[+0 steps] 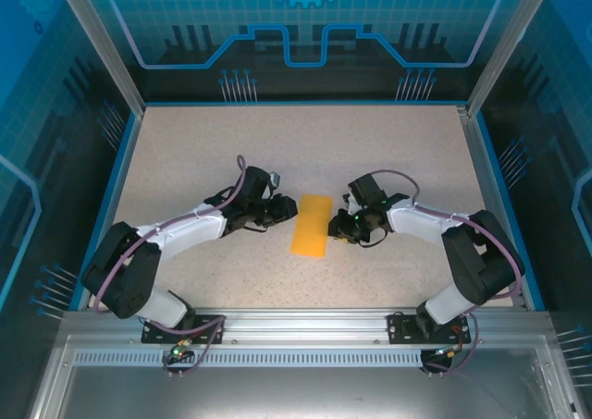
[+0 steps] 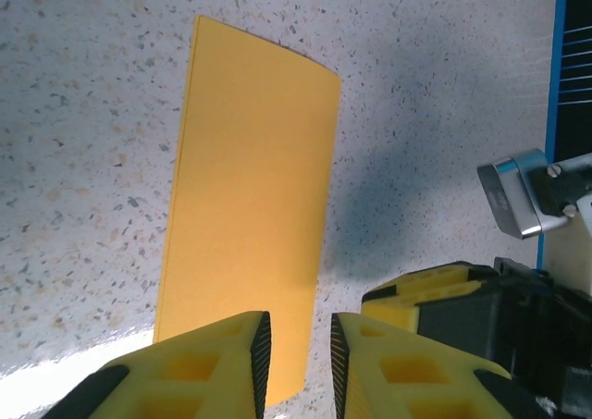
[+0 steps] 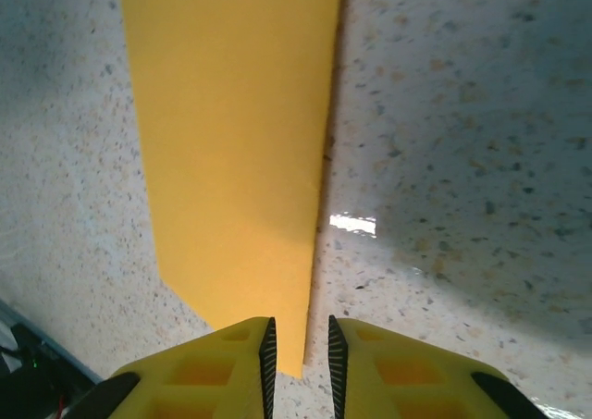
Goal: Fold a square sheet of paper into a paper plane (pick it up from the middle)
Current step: Fold the square sheet of paper in half at the center of the table.
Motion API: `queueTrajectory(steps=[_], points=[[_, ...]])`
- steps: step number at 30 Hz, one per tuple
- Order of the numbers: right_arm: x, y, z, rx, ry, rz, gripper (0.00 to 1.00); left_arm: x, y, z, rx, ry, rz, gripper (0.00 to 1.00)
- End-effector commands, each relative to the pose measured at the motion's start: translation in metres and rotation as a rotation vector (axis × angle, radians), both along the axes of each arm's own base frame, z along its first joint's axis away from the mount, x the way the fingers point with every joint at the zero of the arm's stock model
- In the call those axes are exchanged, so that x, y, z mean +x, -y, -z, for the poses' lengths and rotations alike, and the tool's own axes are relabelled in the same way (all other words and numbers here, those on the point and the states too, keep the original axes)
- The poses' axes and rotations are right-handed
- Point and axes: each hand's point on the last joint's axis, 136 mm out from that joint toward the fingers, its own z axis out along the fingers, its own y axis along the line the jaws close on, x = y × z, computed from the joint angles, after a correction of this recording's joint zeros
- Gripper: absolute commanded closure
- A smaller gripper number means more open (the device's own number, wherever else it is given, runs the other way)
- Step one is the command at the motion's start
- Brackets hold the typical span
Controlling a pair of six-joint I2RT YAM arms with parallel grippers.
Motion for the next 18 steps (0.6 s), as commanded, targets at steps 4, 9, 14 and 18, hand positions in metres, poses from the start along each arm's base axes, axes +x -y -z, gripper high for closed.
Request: queueTrajectory(steps=[4, 9, 14, 18], points=[[0.013, 0.005, -0.042, -0.056, 0.055, 0.098, 0.74, -0.014, -0.006, 0.006, 0.012, -0.059, -0.005, 0.72], [0.011, 0.013, -0.058, -0.051, 0.075, 0.121, 0.71, -0.011, -0.005, -0.002, 0.011, -0.054, -0.001, 0.73], [0.01, 0.013, -0.062, -0.035, 0.071, 0.114, 0.7, -0.01, -0.004, -0.007, 0.015, -0.054, 0.005, 0.73], [0.014, 0.009, -0.064, -0.01, 0.066, 0.109, 0.7, -0.01, -0.003, -0.009, 0.023, -0.055, 0.012, 0.73]])
